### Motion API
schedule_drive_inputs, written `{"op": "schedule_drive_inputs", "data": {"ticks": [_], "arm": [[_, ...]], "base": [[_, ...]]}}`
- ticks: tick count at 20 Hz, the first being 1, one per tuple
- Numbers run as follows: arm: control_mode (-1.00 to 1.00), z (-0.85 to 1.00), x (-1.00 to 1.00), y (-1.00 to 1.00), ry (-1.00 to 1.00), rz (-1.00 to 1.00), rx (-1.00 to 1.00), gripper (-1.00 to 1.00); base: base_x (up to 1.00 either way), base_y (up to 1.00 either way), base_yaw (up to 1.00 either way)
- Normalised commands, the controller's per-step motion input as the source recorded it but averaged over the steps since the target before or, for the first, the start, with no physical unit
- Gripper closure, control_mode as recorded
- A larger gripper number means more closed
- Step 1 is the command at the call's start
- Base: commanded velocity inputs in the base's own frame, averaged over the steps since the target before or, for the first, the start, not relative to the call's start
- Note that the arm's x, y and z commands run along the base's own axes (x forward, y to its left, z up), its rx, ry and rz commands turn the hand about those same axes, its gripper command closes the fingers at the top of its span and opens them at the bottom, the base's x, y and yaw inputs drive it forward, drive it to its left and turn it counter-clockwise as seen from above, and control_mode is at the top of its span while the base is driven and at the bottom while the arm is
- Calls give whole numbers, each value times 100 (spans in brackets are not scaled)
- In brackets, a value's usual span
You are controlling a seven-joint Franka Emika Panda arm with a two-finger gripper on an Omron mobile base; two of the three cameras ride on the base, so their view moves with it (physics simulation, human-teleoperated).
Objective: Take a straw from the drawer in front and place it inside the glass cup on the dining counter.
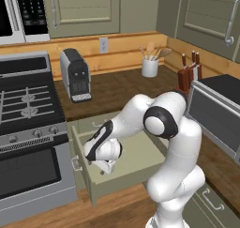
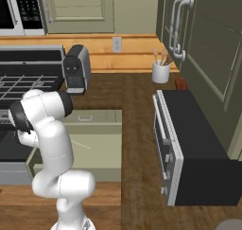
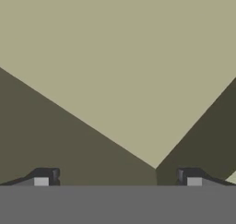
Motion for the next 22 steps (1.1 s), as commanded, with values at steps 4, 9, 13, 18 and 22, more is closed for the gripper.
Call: {"op": "schedule_drive_inputs", "data": {"ticks": [4,9,13,18,22], "arm": [[-100,6,0,-7,-1,0,0,-100],[-100,58,8,-51,-9,10,0,-100],[-100,77,27,-51,-4,12,0,-100],[-100,61,17,-41,-6,7,0,-100],[-100,29,3,-38,-15,4,-2,-100]], "base": [[0,0,0],[0,0,0],[0,0,0],[0,0,0],[0,0,0]]}}
